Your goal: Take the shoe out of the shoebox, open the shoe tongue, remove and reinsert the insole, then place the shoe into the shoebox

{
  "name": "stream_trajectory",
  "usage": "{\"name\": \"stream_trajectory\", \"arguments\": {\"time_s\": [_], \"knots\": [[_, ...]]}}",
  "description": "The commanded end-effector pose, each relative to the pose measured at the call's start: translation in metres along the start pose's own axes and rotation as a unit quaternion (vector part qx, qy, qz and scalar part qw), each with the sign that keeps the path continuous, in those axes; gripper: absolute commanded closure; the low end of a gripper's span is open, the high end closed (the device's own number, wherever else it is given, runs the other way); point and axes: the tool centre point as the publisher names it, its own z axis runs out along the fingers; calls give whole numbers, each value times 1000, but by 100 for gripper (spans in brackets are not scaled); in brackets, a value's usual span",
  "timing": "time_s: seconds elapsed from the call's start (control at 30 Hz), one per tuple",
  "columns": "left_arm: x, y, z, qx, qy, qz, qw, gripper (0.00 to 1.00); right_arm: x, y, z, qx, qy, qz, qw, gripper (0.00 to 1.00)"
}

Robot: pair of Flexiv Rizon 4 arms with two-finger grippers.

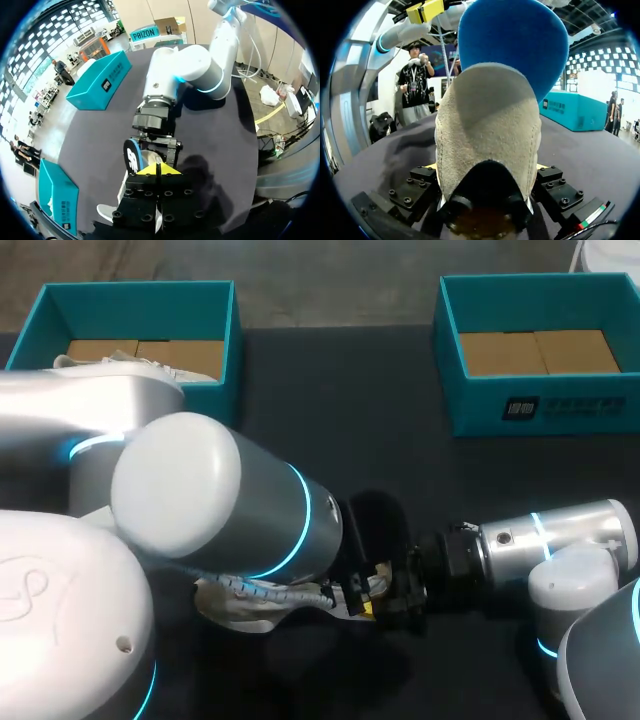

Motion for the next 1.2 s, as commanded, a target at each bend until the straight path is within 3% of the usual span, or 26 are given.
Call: {"name": "stream_trajectory", "arguments": {"time_s": [0.03,0.07,0.1,0.23,0.67,0.8,1.2], "knots": [[2,5,-17,1,-7,-2,1000,71,0,1,1,4,1,0,1000,100],[2,5,-17,1,-7,-2,1000,71,0,1,1,4,1,0,1000,100],[3,7,-18,6,-12,-5,1000,58,0,1,1,4,1,0,1000,100],[3,14,-15,12,-23,-14,1000,57,0,1,1,4,1,0,1000,100],[-4,33,23,7,-52,-43,998,59,0,1,1,4,1,0,1000,100],[-8,39,39,6,-57,-60,997,55,0,1,1,4,1,0,1000,100],[-18,46,65,-2,-72,-72,995,62,0,1,1,4,1,0,1000,100]]}}
